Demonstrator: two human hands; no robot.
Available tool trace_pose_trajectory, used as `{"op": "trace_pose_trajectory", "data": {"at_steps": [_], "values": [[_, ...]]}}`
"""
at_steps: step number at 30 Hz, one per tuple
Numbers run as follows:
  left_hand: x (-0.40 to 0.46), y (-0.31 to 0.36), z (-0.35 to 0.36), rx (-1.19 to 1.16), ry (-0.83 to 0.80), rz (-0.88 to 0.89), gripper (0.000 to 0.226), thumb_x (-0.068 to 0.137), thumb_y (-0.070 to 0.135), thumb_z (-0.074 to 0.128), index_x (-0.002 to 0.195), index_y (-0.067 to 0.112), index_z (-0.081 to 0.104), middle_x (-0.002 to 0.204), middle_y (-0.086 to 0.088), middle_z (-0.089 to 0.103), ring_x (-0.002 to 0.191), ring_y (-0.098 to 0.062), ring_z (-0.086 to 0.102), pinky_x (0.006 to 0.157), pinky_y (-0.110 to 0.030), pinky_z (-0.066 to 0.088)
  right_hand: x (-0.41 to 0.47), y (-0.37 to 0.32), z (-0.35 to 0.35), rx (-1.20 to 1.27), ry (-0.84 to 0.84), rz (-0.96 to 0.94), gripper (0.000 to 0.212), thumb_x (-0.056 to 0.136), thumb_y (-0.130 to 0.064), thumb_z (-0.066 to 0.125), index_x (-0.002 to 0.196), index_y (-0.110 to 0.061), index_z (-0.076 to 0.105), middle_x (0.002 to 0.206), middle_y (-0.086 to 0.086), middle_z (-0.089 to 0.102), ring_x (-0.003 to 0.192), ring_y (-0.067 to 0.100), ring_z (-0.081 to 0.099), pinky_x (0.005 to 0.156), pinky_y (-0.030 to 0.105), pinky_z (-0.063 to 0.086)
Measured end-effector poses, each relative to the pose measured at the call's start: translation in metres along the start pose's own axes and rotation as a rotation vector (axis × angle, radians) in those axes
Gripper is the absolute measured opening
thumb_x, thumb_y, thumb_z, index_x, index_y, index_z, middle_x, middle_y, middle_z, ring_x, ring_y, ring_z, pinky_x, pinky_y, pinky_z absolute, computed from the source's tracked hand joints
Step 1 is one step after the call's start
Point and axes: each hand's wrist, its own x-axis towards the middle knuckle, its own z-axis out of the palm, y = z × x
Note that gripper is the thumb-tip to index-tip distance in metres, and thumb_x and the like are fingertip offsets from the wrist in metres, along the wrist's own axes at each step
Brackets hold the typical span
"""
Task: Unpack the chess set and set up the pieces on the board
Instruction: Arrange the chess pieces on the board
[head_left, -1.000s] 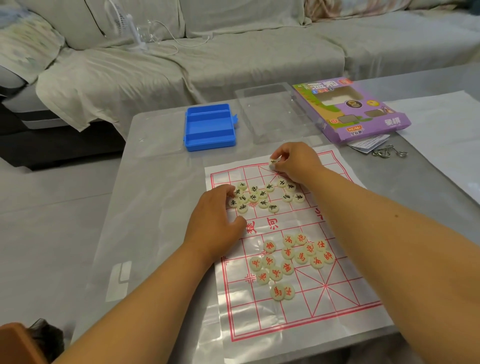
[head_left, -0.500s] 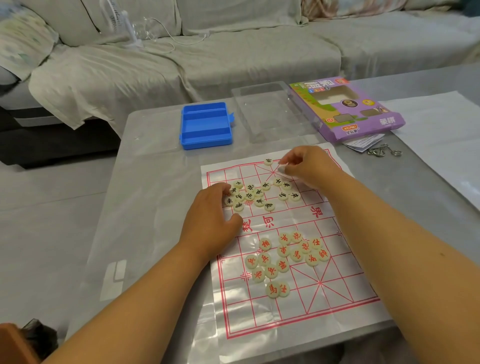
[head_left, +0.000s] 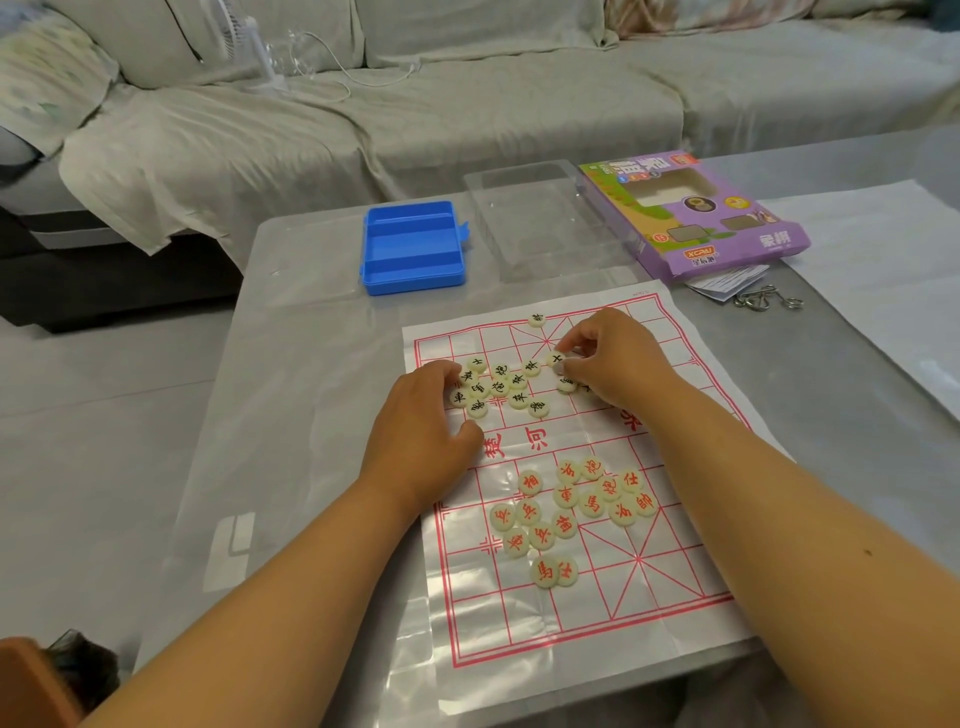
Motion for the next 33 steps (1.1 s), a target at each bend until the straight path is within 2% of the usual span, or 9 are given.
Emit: {"op": "trace_pose_trajectory", "data": {"at_steps": [2,5,9,14,19,23,26,29,33], "values": [[0.000,0.000,0.000,-0.003,0.005,-0.005,0.048,0.083,0.026,0.067,0.127,0.026,0.047,0.133,0.006,0.051,0.116,-0.012,0.051,0.094,-0.024,0.044,-0.002,0.003,-0.002,0.024,-0.011,-0.012,0.030,0.082,-0.027,0.072,0.111,-0.020,0.069,0.103,0.000,0.066,0.081,0.008,0.053,0.062,0.016,0.036],[0.002,-0.002,0.001,0.003,0.032,-0.002,0.038,0.087,0.024,0.063,0.123,0.025,0.049,0.129,0.005,0.054,0.113,-0.010,0.052,0.089,-0.019,0.039,-0.006,0.009,-0.008,0.132,-0.024,0.002,0.029,0.083,-0.023,0.070,0.112,-0.021,0.067,0.100,-0.004,0.061,0.089,0.009,0.053,0.070,0.018,0.038],[0.004,-0.003,0.003,-0.002,0.053,-0.010,0.028,0.092,0.023,0.059,0.119,0.023,0.052,0.124,0.003,0.057,0.108,-0.011,0.053,0.086,-0.016,0.038,-0.008,0.018,-0.021,0.292,0.021,0.072,0.017,0.089,-0.022,0.063,0.105,-0.024,0.068,0.096,-0.010,0.061,0.079,0.000,0.052,0.064,0.010,0.035],[0.004,-0.005,0.003,0.000,0.057,-0.011,0.025,0.093,0.022,0.057,0.118,0.022,0.054,0.121,0.002,0.058,0.101,-0.008,0.052,0.085,-0.016,0.038,-0.018,0.023,-0.026,0.250,-0.085,0.070,0.013,0.086,-0.023,0.068,0.096,-0.030,0.067,0.097,-0.009,0.062,0.087,0.006,0.056,0.067,0.014,0.040],[0.004,-0.003,0.002,-0.002,0.050,0.002,0.022,0.093,0.022,0.057,0.115,0.022,0.055,0.118,0.002,0.059,0.097,-0.006,0.048,0.085,-0.017,0.039,-0.026,0.024,-0.024,0.194,-0.163,-0.016,0.025,0.077,-0.019,0.076,0.098,-0.030,0.068,0.103,-0.008,0.057,0.087,0.003,0.053,0.068,0.012,0.039],[0.003,-0.002,0.002,-0.015,0.054,-0.013,0.019,0.092,0.022,0.059,0.111,0.021,0.056,0.116,0.002,0.059,0.095,-0.006,0.048,0.082,-0.017,0.039,-0.029,0.021,-0.016,0.085,-0.155,-0.084,0.036,0.073,-0.028,0.080,0.107,-0.030,0.068,0.107,-0.004,0.054,0.098,0.012,0.052,0.080,0.022,0.044],[0.002,-0.001,0.001,-0.018,0.058,-0.018,0.019,0.092,0.021,0.059,0.110,0.021,0.057,0.112,0.003,0.059,0.093,-0.007,0.049,0.081,-0.017,0.039,-0.030,0.019,-0.012,-0.008,-0.117,-0.133,0.041,0.070,-0.036,0.080,0.109,-0.034,0.067,0.107,-0.005,0.054,0.097,0.014,0.049,0.084,0.028,0.044],[0.002,0.001,-0.001,-0.018,0.062,-0.020,0.019,0.092,0.022,0.060,0.111,0.020,0.057,0.106,0.005,0.057,0.091,-0.009,0.050,0.081,-0.017,0.039,-0.032,0.016,-0.010,-0.023,-0.117,-0.148,0.042,0.069,-0.043,0.079,0.109,-0.038,0.066,0.115,-0.005,0.055,0.106,0.017,0.049,0.092,0.035,0.045],[0.002,0.001,-0.001,-0.018,0.057,-0.016,0.018,0.092,0.025,0.059,0.109,0.022,0.057,0.100,0.011,0.052,0.090,-0.009,0.050,0.078,-0.016,0.037,-0.037,0.007,-0.005,-0.148,-0.082,-0.162,0.043,0.069,-0.054,0.073,0.109,-0.041,0.064,0.130,-0.005,0.049,0.121,0.019,0.040,0.100,0.040,0.037]]}}
